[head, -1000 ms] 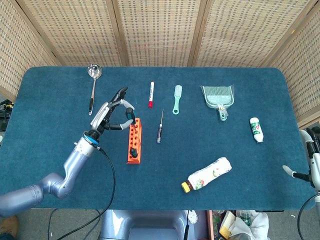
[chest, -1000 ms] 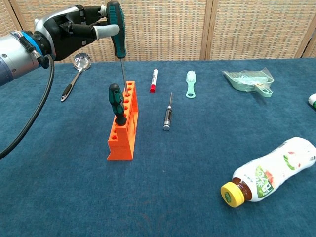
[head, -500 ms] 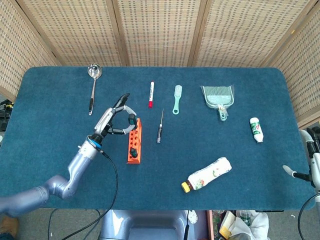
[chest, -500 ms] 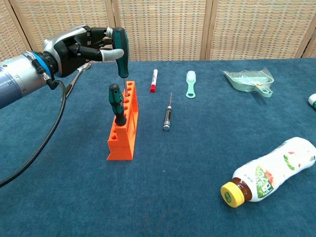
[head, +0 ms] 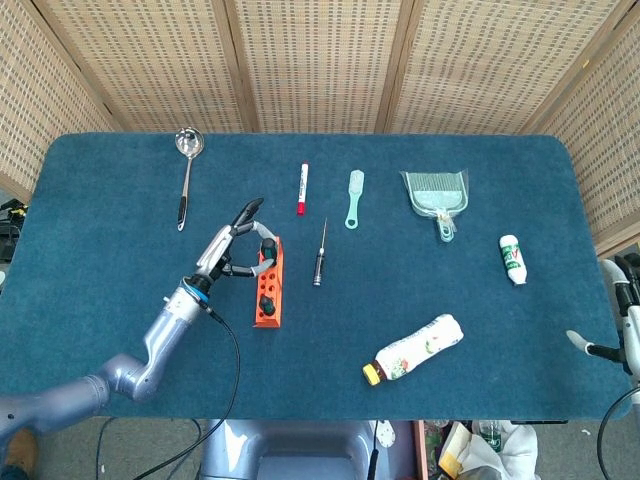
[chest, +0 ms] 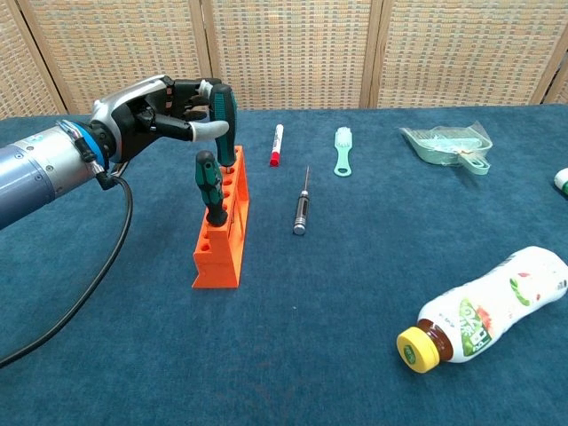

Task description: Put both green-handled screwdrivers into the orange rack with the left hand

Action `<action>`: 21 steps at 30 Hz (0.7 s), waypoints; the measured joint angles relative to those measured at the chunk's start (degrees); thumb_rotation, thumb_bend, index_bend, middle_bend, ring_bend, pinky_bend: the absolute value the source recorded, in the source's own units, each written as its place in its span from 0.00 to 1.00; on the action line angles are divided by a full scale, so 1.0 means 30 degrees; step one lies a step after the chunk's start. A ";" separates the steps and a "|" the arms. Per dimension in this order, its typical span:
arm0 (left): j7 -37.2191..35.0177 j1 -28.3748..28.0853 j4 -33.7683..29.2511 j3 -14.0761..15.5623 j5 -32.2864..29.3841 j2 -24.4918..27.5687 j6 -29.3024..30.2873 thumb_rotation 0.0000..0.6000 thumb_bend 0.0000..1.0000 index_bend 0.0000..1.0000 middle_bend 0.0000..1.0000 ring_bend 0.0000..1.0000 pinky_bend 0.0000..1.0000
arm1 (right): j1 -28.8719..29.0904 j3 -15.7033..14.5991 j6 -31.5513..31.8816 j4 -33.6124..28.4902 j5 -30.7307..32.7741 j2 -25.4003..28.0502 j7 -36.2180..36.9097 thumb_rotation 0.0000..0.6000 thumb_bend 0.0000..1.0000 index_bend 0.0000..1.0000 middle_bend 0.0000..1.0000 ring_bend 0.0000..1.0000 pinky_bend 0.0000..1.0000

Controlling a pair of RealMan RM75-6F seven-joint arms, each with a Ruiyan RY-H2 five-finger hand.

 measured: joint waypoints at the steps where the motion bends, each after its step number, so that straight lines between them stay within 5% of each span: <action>1: 0.0021 -0.0005 0.0038 0.0000 -0.0047 -0.0046 -0.0082 1.00 0.41 0.68 0.00 0.00 0.00 | 0.0000 -0.0005 -0.0002 0.0002 -0.0011 0.0001 0.0009 1.00 0.00 0.00 0.00 0.00 0.00; 8: 0.0276 -0.0029 0.0330 0.0073 -0.0075 -0.0232 -0.0324 1.00 0.41 0.65 0.00 0.00 0.00 | -0.0011 -0.0014 0.0003 -0.0013 -0.0028 0.0020 0.0059 1.00 0.00 0.00 0.00 0.00 0.00; 15: 0.0149 0.0014 0.0320 0.0078 0.0050 -0.0225 -0.0317 1.00 0.41 0.42 0.00 0.00 0.00 | -0.0021 -0.0018 0.0028 -0.0033 -0.0061 0.0032 0.0102 1.00 0.00 0.00 0.00 0.00 0.00; 21: 0.0056 0.0066 0.0265 0.0202 0.0254 -0.0158 -0.0292 1.00 0.41 0.32 0.00 0.00 0.00 | -0.0041 -0.0016 0.0077 -0.0044 -0.0085 0.0052 0.0146 1.00 0.00 0.00 0.00 0.00 0.00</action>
